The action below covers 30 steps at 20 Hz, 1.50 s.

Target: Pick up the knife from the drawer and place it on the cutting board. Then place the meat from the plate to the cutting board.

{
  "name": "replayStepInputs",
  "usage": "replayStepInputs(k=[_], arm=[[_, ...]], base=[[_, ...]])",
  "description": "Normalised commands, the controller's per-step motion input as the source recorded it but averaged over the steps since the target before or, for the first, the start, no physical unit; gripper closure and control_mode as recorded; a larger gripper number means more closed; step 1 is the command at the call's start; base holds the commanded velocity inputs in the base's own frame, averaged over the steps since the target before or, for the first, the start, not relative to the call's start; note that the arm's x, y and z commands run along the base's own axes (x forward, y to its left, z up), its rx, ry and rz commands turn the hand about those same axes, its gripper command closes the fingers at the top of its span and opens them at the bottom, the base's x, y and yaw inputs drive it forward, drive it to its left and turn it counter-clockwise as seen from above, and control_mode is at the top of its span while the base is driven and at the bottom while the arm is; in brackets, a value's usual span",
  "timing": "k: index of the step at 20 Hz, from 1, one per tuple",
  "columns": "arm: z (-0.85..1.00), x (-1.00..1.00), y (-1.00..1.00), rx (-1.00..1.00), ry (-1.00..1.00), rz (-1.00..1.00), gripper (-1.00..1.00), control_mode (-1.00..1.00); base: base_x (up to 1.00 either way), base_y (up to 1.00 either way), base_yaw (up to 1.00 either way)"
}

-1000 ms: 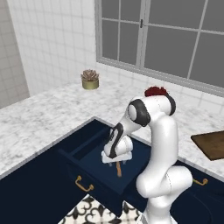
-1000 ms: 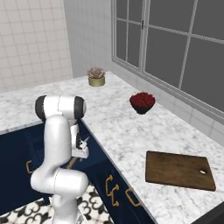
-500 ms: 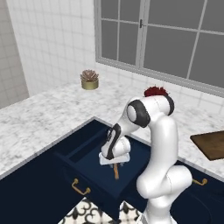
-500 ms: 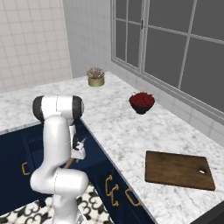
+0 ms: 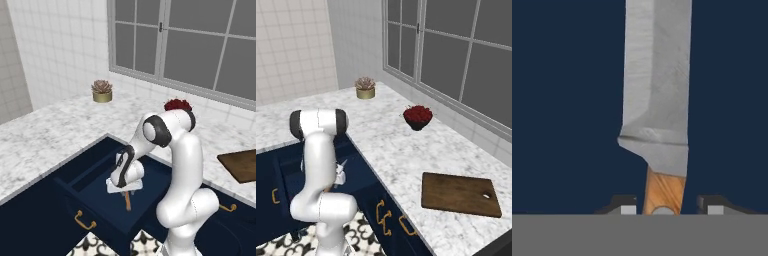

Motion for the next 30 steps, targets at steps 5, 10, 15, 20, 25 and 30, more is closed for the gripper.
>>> replayStepInputs(k=[5, 10, 15, 20, 25, 30], arm=[[0.00, 0.00, 0.89, -0.08, 0.12, 0.00, 1.00, -1.00], [0.25, -0.13, 0.64, -0.02, 0.05, 0.00, 1.00, -1.00], [0.76, -0.59, 0.04, 0.00, 0.00, 0.00, 1.00, -1.00], [0.99, -0.68, -0.01, 0.00, 0.00, 0.00, 1.00, -1.00], [1.00, -0.14, -0.38, 0.00, -0.11, -0.03, 1.00, -1.00], [1.00, -0.01, -0.48, 0.00, -0.14, -0.17, 1.00, -1.00]], base=[[0.00, 0.00, 0.00], [0.00, 0.00, 0.00], [0.00, 0.00, 0.00], [0.00, 0.00, 0.00], [0.00, 0.00, 0.00], [0.00, 0.00, 0.00]])
